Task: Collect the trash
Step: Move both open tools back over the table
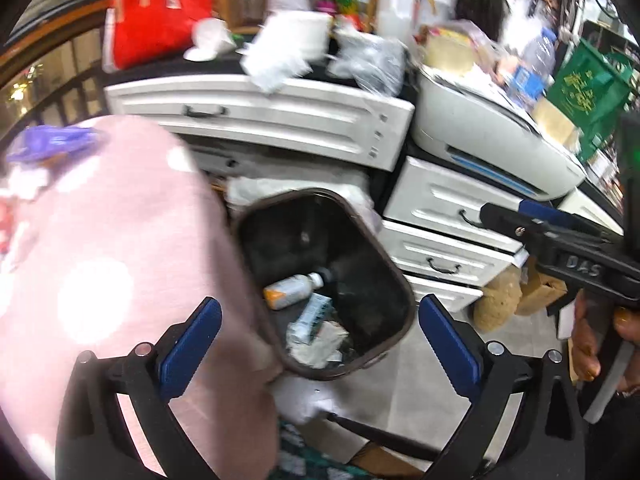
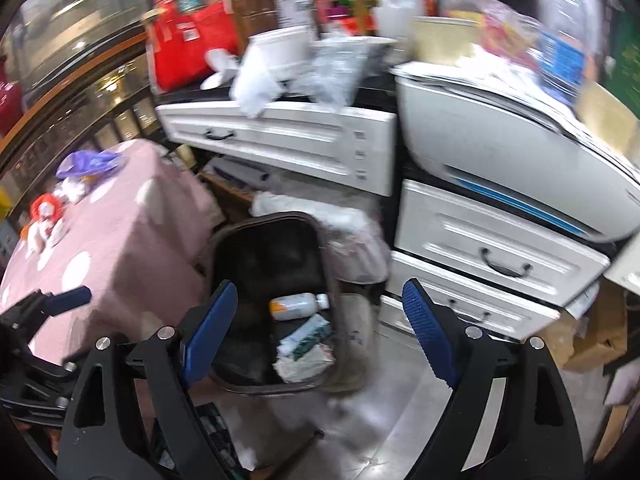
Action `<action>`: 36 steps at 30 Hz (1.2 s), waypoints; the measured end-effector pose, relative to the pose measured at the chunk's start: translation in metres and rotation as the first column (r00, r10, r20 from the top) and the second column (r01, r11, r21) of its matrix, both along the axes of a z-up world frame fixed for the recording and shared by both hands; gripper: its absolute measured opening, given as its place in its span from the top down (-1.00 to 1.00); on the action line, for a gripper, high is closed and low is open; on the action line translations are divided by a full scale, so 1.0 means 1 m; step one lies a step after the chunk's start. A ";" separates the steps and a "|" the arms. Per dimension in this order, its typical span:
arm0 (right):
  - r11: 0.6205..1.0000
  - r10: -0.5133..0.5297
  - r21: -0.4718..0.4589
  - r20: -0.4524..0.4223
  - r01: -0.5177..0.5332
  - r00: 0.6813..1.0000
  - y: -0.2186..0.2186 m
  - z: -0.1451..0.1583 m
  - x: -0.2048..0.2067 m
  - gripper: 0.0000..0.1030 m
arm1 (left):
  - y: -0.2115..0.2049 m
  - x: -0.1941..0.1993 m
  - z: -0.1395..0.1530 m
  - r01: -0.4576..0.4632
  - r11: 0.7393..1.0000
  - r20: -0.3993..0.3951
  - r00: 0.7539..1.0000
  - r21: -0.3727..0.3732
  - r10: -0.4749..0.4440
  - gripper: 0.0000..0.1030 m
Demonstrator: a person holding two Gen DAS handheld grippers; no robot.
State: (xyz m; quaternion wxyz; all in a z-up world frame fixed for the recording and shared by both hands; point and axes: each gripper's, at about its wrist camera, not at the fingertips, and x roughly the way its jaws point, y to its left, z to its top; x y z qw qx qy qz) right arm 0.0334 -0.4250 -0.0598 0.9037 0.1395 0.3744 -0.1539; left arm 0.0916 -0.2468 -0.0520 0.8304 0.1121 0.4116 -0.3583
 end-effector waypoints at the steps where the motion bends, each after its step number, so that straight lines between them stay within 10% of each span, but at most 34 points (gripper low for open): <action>1: 1.000 0.025 -0.002 0.004 -0.025 1.000 0.008 0.001 0.006 -0.63 | 0.008 0.001 0.003 -0.012 1.000 0.008 1.000 -0.002 0.012 -0.89; 8: 0.979 0.202 -0.007 0.032 -0.202 0.979 0.074 0.003 0.048 -0.67 | 0.084 0.020 0.020 -0.172 0.985 0.067 0.983 -0.001 0.172 -0.89; 21: 0.878 0.478 -0.080 0.062 -0.473 0.876 0.187 0.021 0.120 -0.68 | 0.226 0.060 0.036 -0.481 0.877 0.106 0.872 0.000 0.478 -0.89; 36: 0.718 0.637 -0.304 -0.073 -0.626 0.767 0.267 0.028 0.257 -0.36 | 0.313 0.130 0.028 -0.594 0.804 0.091 0.803 0.037 0.589 -0.89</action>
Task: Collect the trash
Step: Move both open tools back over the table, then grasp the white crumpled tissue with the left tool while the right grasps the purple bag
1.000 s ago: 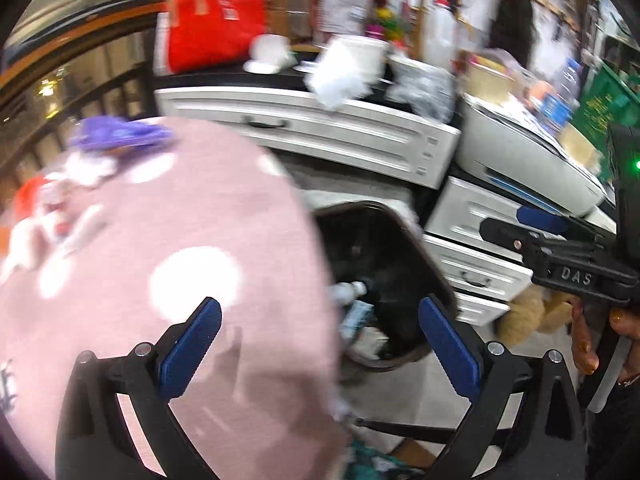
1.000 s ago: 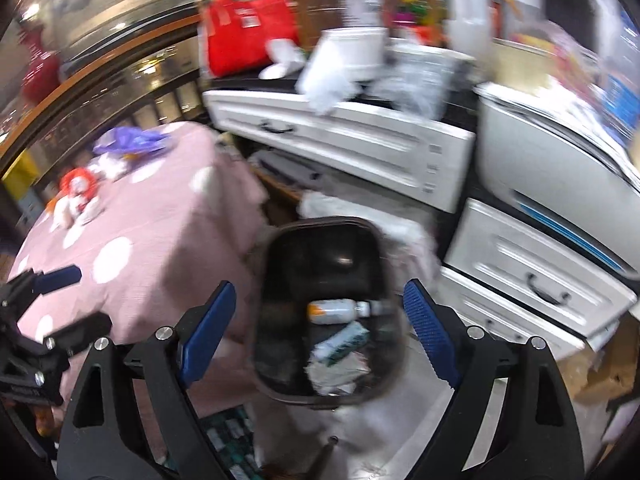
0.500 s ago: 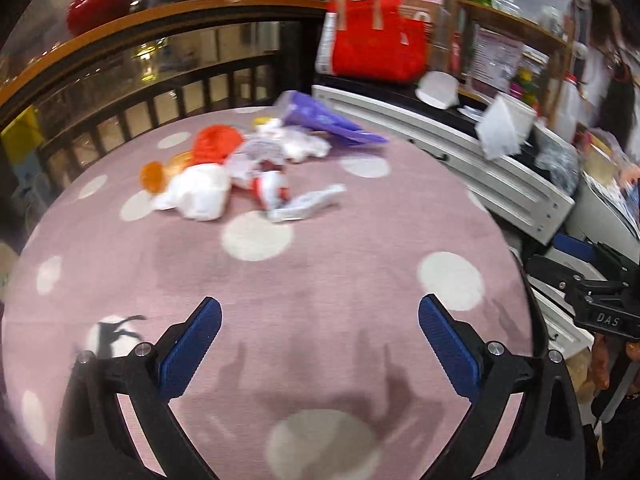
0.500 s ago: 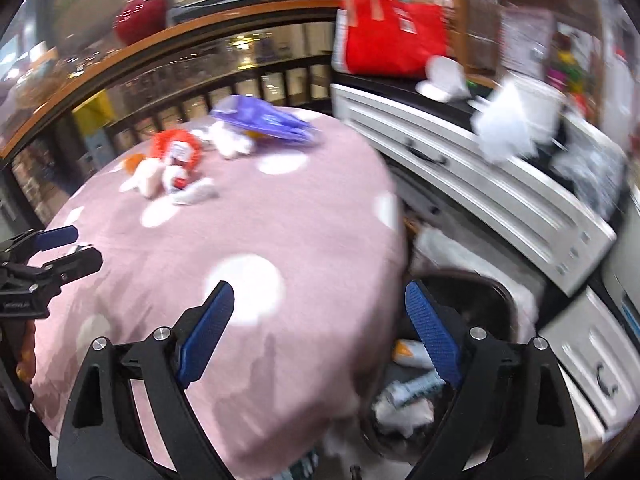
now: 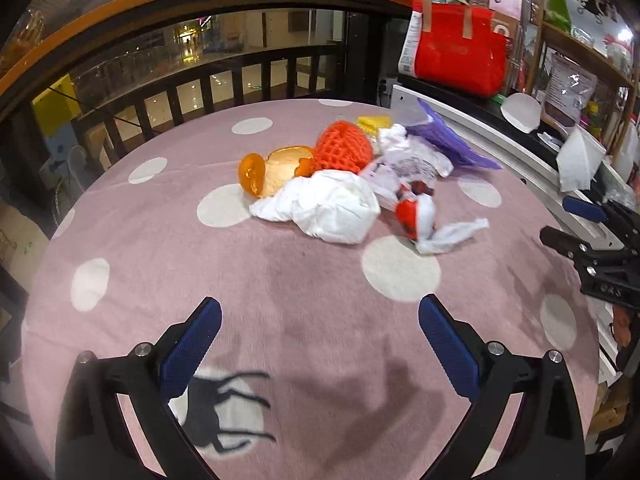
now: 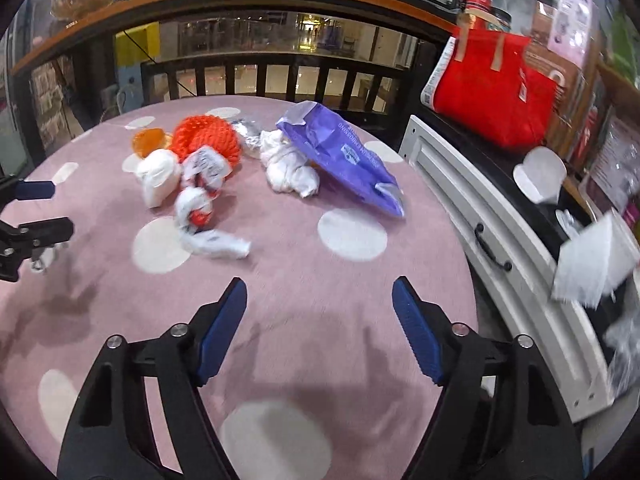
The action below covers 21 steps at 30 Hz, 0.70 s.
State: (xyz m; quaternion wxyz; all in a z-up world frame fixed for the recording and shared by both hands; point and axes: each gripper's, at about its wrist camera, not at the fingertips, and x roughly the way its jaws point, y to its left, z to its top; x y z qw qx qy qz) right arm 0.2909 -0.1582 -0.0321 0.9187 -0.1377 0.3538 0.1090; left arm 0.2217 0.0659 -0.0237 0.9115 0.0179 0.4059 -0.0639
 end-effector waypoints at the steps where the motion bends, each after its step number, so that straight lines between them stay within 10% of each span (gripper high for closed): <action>1: 1.000 0.000 -0.018 0.004 0.000 1.000 0.001 -0.001 0.011 -0.34 | 0.001 0.008 -0.002 -0.003 1.000 -0.008 1.000 -0.002 0.003 -0.89; 13: 0.967 0.064 -0.251 0.051 -0.049 0.997 0.024 -0.023 0.102 -0.15 | -0.022 0.076 -0.023 0.026 0.997 -0.046 0.999 0.072 -0.023 -0.89; 18: 0.952 0.049 -0.304 0.075 -0.024 0.996 0.030 -0.035 0.123 0.61 | -0.023 0.089 -0.030 -0.012 0.998 -0.056 0.998 0.067 0.016 -0.81; 21: 0.954 0.054 -0.299 0.094 -0.024 0.994 0.029 -0.035 0.122 0.82 | -0.018 0.091 -0.031 -0.032 0.999 -0.068 0.997 0.022 0.034 -0.41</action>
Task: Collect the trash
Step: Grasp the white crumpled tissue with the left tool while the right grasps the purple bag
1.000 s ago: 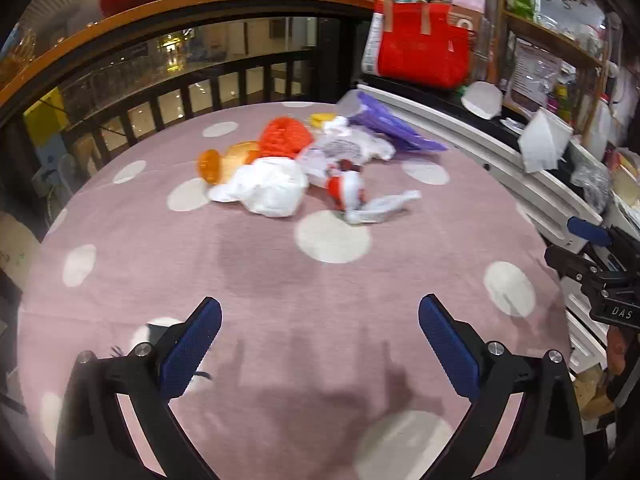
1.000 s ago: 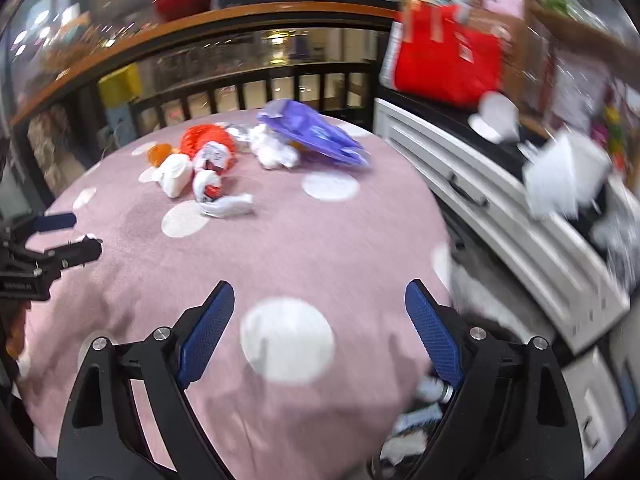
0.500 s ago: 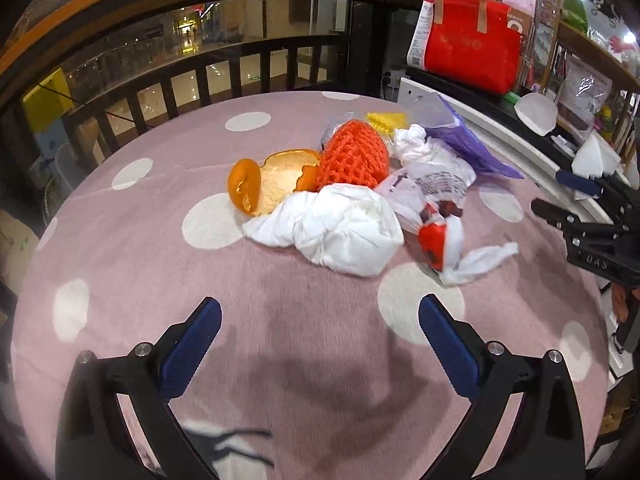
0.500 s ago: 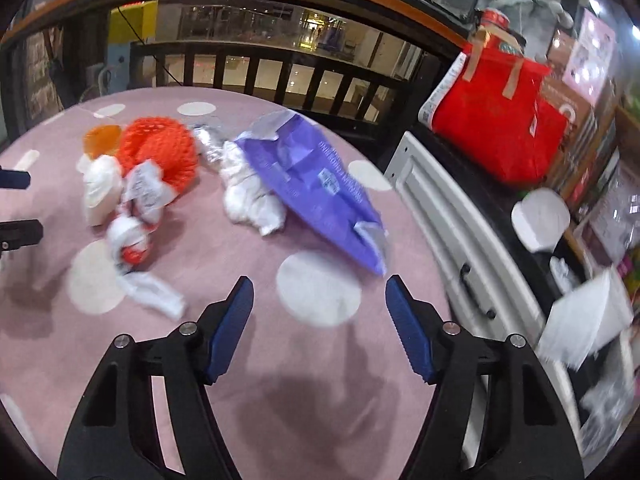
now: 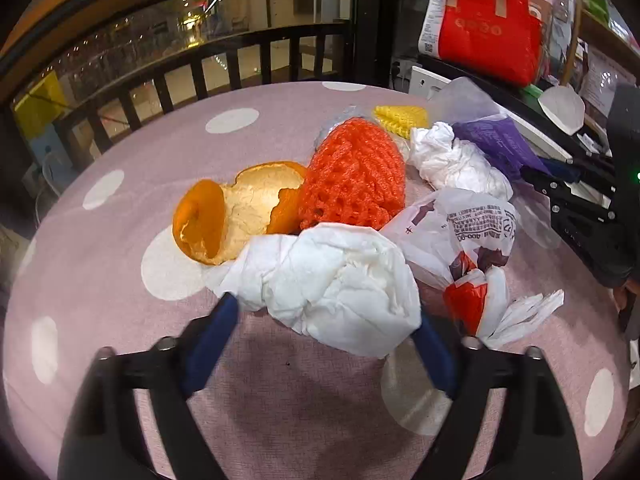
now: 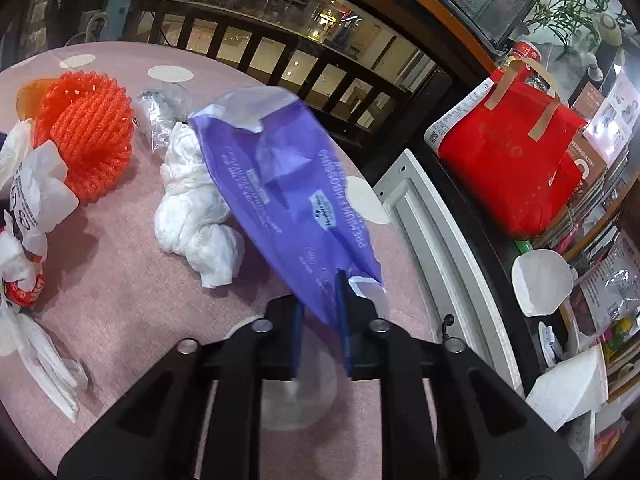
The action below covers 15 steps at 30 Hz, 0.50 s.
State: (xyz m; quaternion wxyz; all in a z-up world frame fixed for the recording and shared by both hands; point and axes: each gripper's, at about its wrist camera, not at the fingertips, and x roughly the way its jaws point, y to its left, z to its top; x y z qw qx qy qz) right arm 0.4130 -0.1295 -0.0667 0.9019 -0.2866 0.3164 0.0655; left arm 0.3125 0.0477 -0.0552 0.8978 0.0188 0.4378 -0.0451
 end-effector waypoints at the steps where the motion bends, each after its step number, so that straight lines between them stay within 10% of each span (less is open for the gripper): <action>1: 1.000 0.003 -0.006 0.013 -0.002 1.000 0.001 0.001 -0.004 0.85 | 0.002 0.000 0.000 -0.008 1.000 -0.005 1.000 -0.016 0.008 -0.26; 7: 1.000 0.001 0.010 0.071 -0.002 0.997 -0.006 0.015 -0.025 0.98 | 0.018 -0.008 0.008 -0.041 0.990 0.001 0.999 -0.138 0.042 0.51; 15: 0.997 -0.012 0.083 0.092 0.005 0.996 -0.018 0.040 -0.067 0.98 | 0.021 -0.030 0.019 -0.037 0.986 0.037 0.998 -0.162 0.043 0.84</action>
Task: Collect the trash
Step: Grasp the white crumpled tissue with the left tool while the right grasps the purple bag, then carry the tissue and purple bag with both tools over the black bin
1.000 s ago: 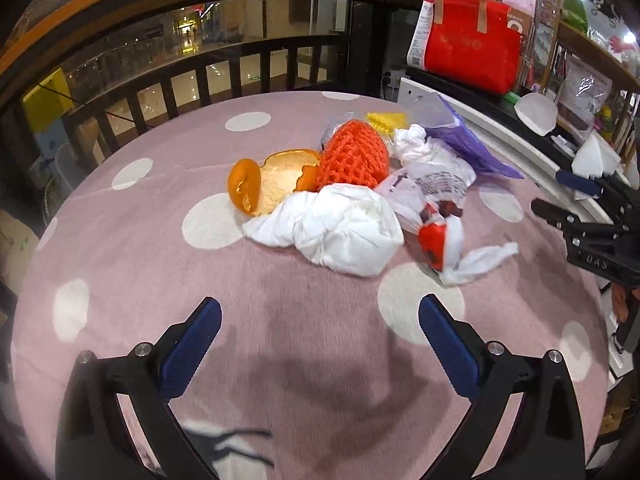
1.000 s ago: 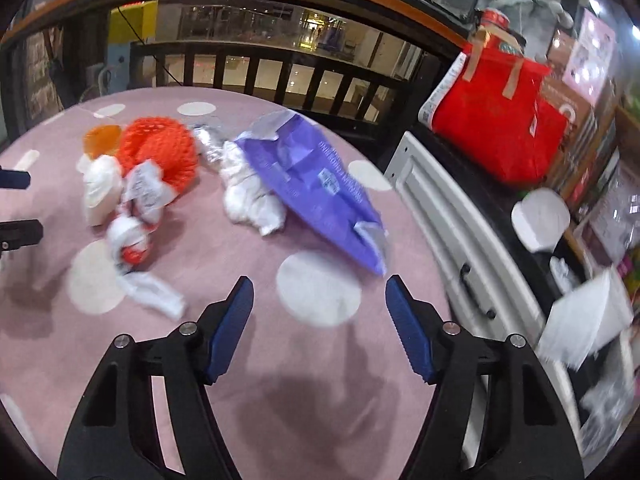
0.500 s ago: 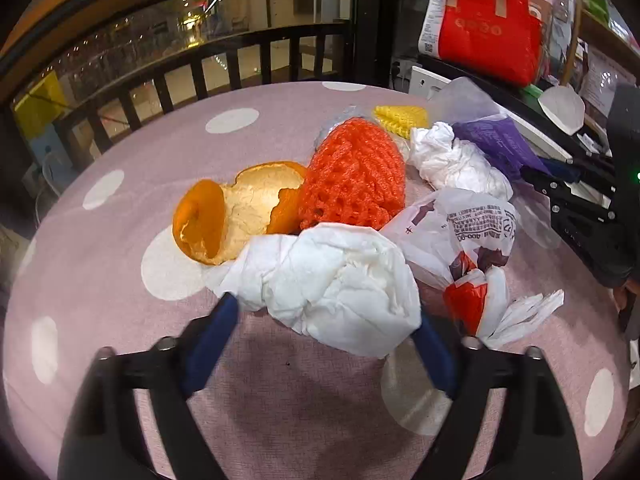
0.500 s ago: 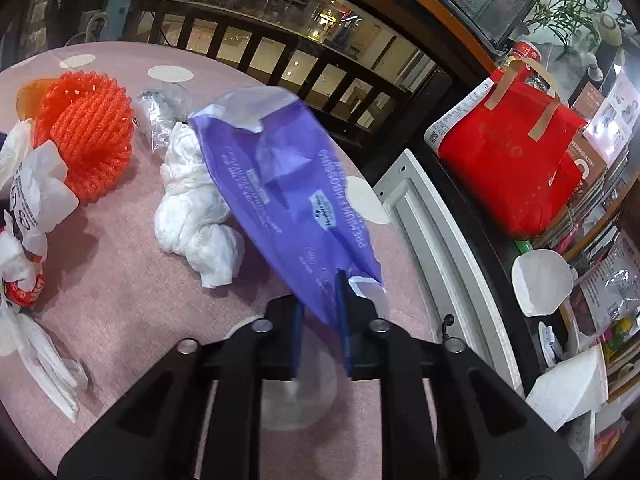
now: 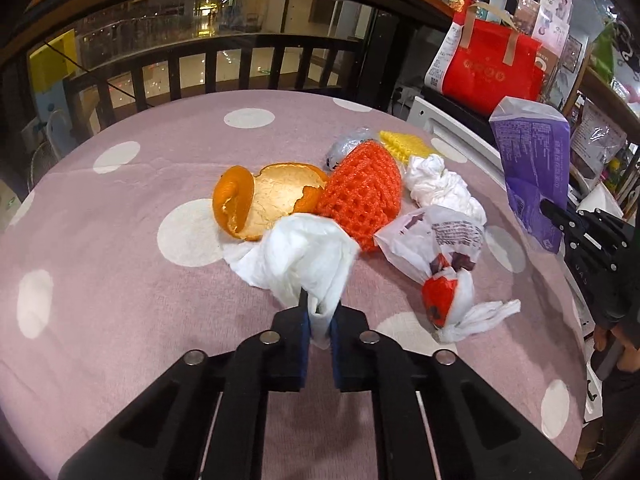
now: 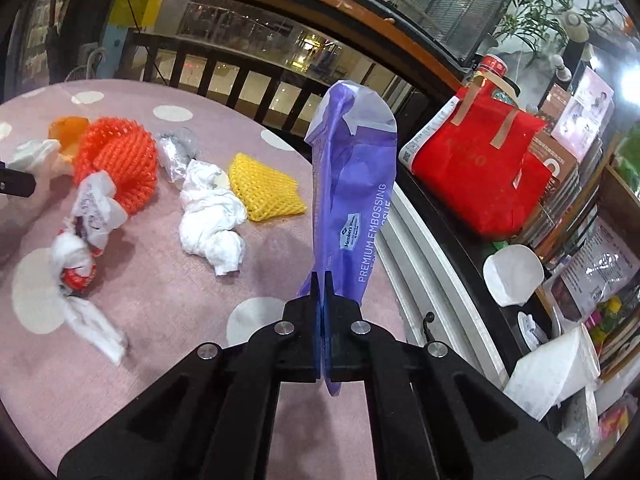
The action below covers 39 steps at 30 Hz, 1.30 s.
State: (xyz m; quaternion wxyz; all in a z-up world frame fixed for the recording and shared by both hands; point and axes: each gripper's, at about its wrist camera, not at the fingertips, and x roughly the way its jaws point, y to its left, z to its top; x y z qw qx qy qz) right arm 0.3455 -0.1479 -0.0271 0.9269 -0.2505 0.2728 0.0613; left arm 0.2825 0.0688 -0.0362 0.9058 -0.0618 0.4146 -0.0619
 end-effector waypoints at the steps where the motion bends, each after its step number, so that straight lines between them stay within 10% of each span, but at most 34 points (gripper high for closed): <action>1: 1.000 0.001 0.009 0.003 -0.001 1.000 0.000 0.003 -0.005 0.98 | 0.001 -0.005 0.002 -0.002 1.000 0.011 1.000 0.000 0.002 0.84; 26: 0.947 -0.173 0.276 0.015 0.162 0.985 -0.105 0.036 -0.205 0.98 | -0.068 -0.127 0.046 0.175 0.977 0.179 0.972 -0.119 -0.152 0.86; 39: 0.863 -0.371 0.290 -0.190 0.413 0.909 -0.187 -0.032 -0.246 0.97 | -0.156 -0.162 0.058 0.395 0.911 0.222 0.905 -0.119 -0.364 0.86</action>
